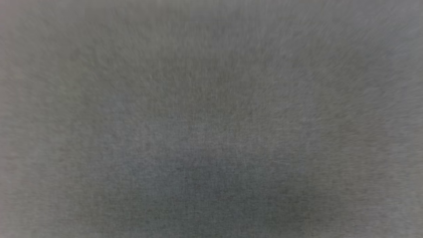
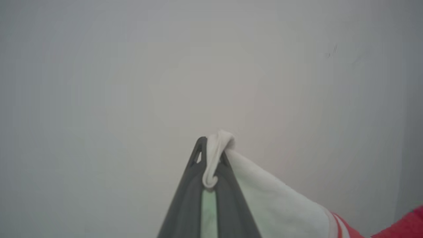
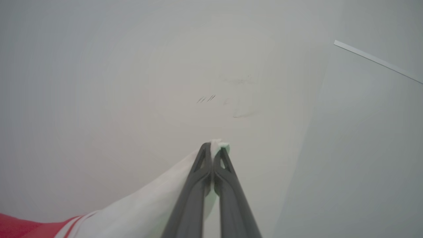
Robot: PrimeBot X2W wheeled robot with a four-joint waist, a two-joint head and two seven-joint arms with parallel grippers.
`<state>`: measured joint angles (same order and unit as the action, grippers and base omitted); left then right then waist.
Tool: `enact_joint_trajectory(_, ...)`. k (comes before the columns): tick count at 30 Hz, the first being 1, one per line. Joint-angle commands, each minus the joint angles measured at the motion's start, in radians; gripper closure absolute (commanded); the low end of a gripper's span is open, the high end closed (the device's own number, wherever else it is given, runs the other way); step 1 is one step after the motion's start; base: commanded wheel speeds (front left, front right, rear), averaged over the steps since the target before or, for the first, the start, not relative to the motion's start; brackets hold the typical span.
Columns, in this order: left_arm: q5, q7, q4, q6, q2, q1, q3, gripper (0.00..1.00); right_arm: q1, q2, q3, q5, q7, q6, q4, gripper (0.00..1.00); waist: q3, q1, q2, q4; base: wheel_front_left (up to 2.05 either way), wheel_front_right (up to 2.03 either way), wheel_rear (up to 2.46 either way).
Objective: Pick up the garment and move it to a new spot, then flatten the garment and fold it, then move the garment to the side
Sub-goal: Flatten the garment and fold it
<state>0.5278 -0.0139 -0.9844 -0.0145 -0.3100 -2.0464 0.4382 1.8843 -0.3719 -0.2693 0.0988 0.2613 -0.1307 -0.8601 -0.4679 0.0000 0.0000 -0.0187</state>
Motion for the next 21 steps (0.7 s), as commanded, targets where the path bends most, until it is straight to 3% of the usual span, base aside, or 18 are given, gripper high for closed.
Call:
enact_joint_trajectory(1, -0.004, 0.037, -0.017, -0.013, 0.008, -0.015, -0.001, 1.0, -0.015, -0.004, 0.03, -0.054, 0.004, 0.0, 0.047, 1.0, -0.306, 0.0, 0.0, 0.042, 0.0, 0.0, 0.0)
enact_joint_trajectory(11, 0.03, 0.17, -0.146, -0.03, 0.04, 0.02, -0.021, 1.0, -0.151, 0.039, 0.107, -0.175, 0.003, 0.0, 0.119, 1.0, -0.418, 0.0, 0.0, 0.092, 0.0, 0.0, 0.0)
enact_joint_trajectory(21, 0.062, 0.175, -0.262, -0.066, 0.052, 0.121, -0.019, 1.0, -0.191, 0.049, 0.059, -0.08, 0.004, 0.0, 0.033, 1.0, -0.365, 0.0, 0.0, 0.126, 0.0, 0.0, 0.0)
